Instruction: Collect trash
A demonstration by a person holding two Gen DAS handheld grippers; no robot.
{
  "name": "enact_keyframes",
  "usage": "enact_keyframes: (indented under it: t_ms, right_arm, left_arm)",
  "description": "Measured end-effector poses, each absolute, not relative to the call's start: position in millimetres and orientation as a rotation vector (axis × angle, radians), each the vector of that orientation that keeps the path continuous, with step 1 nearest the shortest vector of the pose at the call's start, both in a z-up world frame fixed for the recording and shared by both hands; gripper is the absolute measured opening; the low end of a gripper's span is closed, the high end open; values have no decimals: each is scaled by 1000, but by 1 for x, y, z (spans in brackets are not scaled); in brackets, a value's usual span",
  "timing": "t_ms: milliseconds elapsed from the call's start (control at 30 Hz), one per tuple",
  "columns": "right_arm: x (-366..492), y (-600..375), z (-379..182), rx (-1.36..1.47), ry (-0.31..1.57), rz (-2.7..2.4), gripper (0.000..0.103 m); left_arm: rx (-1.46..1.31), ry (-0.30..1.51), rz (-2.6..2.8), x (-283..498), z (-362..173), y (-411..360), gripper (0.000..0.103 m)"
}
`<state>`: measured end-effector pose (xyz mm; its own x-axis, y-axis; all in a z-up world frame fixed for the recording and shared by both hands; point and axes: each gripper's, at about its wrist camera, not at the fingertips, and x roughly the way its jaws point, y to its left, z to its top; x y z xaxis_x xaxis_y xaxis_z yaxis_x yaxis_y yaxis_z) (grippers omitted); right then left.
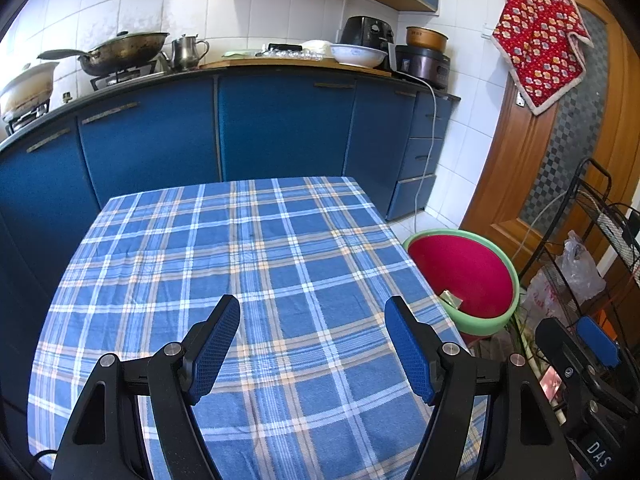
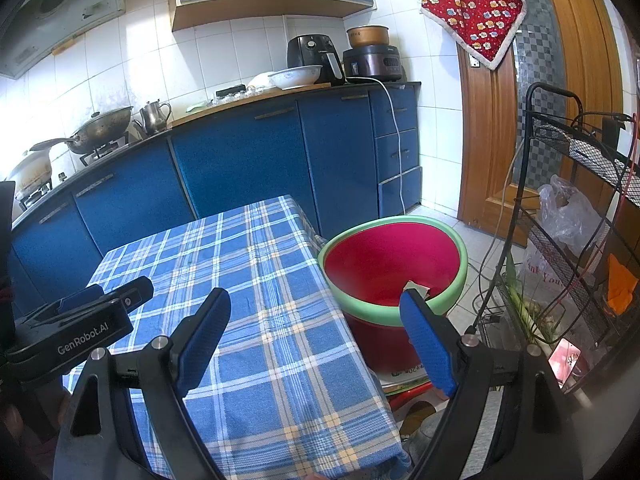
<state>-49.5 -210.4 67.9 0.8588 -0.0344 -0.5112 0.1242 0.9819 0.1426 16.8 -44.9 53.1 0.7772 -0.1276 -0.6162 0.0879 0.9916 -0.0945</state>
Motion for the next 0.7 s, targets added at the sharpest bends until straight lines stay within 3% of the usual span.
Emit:
enact_keyframes:
  t_ms: [700]
  right_arm:
    - [-50,-215,66,179,539,-90,86]
  left_arm:
    - [-57,682,-135,17,49,-46,76]
